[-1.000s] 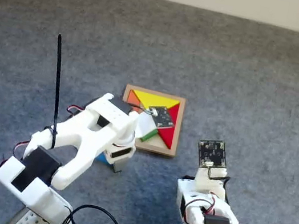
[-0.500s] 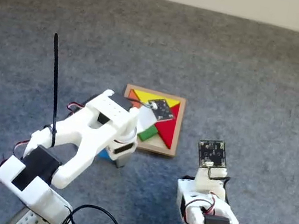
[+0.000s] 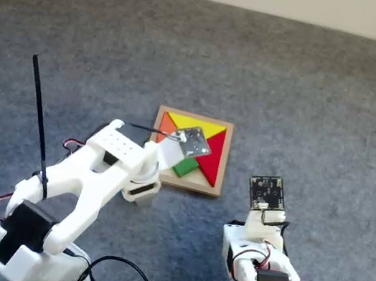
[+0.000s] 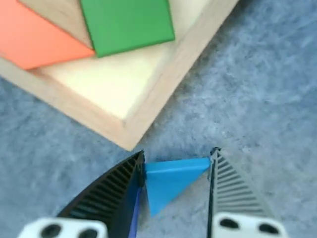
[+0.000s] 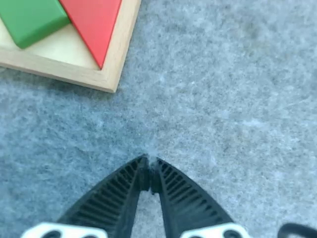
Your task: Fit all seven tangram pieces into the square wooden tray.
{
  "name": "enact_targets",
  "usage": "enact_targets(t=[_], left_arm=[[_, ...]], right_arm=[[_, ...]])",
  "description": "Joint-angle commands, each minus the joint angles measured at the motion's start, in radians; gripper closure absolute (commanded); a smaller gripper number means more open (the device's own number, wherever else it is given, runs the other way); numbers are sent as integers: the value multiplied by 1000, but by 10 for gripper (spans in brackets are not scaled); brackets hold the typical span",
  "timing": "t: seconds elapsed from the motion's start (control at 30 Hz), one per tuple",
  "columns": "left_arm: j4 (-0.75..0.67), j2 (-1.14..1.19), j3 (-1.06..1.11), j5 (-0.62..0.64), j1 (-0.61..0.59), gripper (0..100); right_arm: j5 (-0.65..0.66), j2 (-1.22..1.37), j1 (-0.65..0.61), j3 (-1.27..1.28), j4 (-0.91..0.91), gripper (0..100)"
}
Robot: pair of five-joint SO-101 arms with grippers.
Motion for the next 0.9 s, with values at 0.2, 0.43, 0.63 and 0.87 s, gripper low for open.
enact_targets(t=[0.2,0.43,0.63,0.87], left_arm=[[-58,-19,8,-43,-33,803],[-52,-28,12,-28,-31,803],[-52,-31,-1,77,25,807],[40,-62,-153,181,36,807]], right_arm=[[-5,-33,12,143,10,981],[-5,-33,12,143,10,981],[-5,-33,12,143,10,981],[-5,-33,12,143,10,981]])
